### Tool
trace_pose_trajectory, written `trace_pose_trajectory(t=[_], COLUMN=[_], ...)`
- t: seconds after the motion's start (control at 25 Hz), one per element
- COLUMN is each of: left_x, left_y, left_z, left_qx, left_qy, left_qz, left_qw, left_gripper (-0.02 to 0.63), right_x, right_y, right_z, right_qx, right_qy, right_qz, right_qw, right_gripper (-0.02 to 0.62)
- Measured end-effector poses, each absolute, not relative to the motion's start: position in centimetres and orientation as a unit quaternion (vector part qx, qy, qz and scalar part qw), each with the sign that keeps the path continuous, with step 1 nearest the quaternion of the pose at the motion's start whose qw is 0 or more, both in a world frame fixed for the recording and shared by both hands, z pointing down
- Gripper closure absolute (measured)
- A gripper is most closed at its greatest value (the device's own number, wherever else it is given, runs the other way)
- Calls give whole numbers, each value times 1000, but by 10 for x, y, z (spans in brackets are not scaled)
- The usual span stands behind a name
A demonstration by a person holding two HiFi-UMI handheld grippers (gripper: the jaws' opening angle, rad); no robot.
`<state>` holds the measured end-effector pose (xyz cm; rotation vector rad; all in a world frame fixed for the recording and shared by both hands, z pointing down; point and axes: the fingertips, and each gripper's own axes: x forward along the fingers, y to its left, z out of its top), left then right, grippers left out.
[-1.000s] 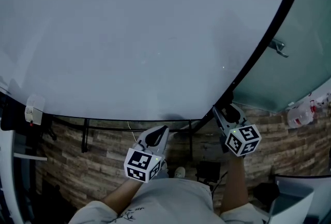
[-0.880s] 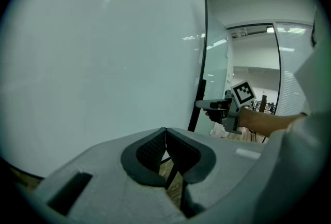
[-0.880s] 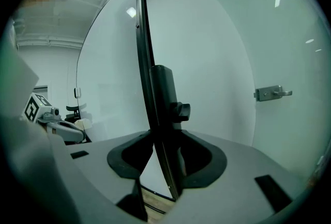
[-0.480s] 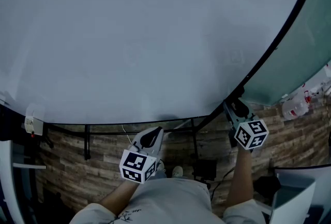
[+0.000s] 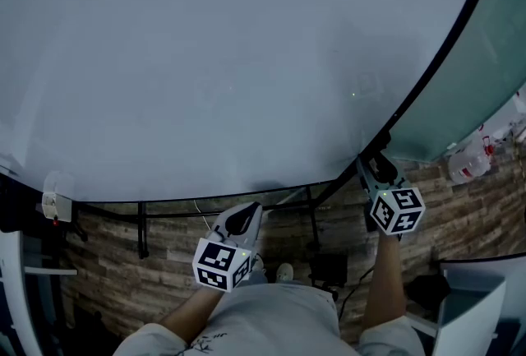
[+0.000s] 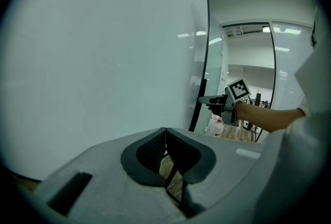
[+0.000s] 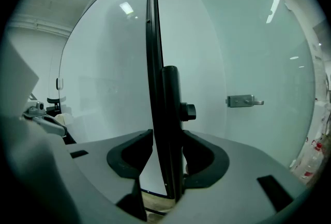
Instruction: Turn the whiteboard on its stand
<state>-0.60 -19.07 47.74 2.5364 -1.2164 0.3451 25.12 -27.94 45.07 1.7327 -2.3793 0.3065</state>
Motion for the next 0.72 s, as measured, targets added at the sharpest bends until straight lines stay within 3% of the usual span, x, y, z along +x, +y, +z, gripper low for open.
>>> trace_pose_trajectory(t=[0.48, 0.72], left_x=[4, -2], left_y=[-183, -179], left_z=[470, 465], left_qx=[892, 890], left_qy=[-412, -421], left_qz=[114, 104], left_qw=[145, 140], left_gripper=[595, 595], right_x=[226, 184], right_y=[-236, -204], right_z=[457, 451], right_qx=[594, 575], right_qy=[-785, -797], right_qz=[136, 143], right_qw=[117, 121], right_gripper=[435, 550])
